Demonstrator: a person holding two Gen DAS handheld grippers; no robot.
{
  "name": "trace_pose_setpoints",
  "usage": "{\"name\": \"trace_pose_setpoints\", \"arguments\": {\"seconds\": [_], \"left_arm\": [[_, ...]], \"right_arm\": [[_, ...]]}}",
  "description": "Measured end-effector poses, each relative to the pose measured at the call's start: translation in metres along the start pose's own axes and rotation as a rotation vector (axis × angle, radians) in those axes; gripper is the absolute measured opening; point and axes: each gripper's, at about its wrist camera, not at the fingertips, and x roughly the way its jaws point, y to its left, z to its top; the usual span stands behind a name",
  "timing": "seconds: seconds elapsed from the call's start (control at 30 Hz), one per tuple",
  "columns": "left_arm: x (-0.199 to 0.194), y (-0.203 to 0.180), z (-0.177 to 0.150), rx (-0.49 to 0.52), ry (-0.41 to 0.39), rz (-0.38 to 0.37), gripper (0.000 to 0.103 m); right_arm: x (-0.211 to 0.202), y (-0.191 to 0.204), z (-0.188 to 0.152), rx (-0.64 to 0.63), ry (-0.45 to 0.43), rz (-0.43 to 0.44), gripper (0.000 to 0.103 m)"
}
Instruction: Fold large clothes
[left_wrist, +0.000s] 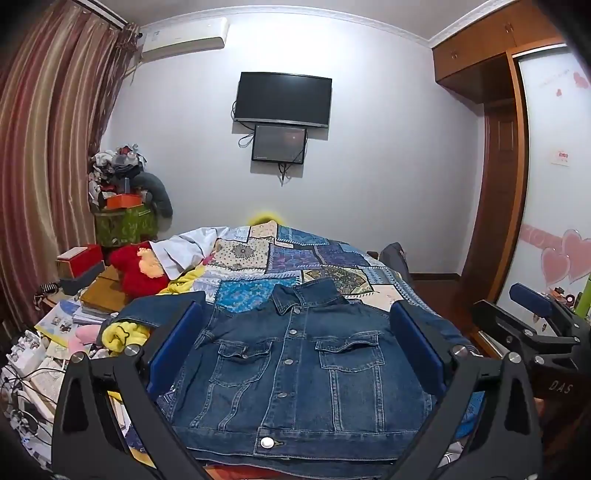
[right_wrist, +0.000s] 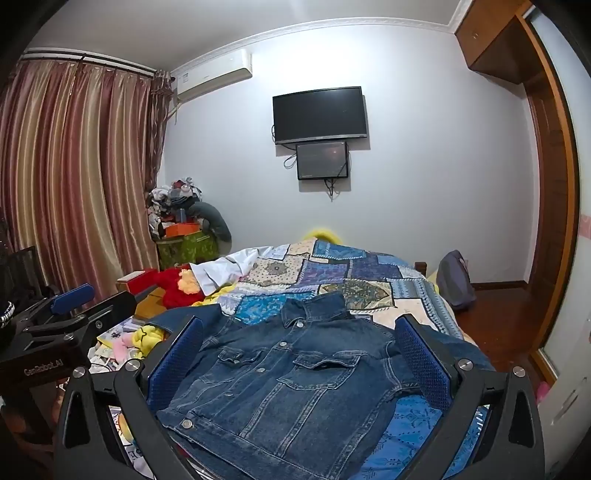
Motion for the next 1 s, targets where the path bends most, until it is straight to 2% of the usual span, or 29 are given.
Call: {"name": "trace_pose_setpoints", "arguments": {"seconds": [0.43, 1.0], "left_arm": [[0.0053, 0.0054, -0.0032, -0.011, -0.001, 0.021, 0.102], [0.0047, 0.0031, -0.0045, -0.007, 0.002, 0.009, 0.103]], "right_arm": [[0.0038, 0.0041, 0.0009, 0.009, 0.004, 0.005, 0.103], [0.0019, 0.0027, 0.0032, 0.003, 0.003, 0.004, 0.103]]}}
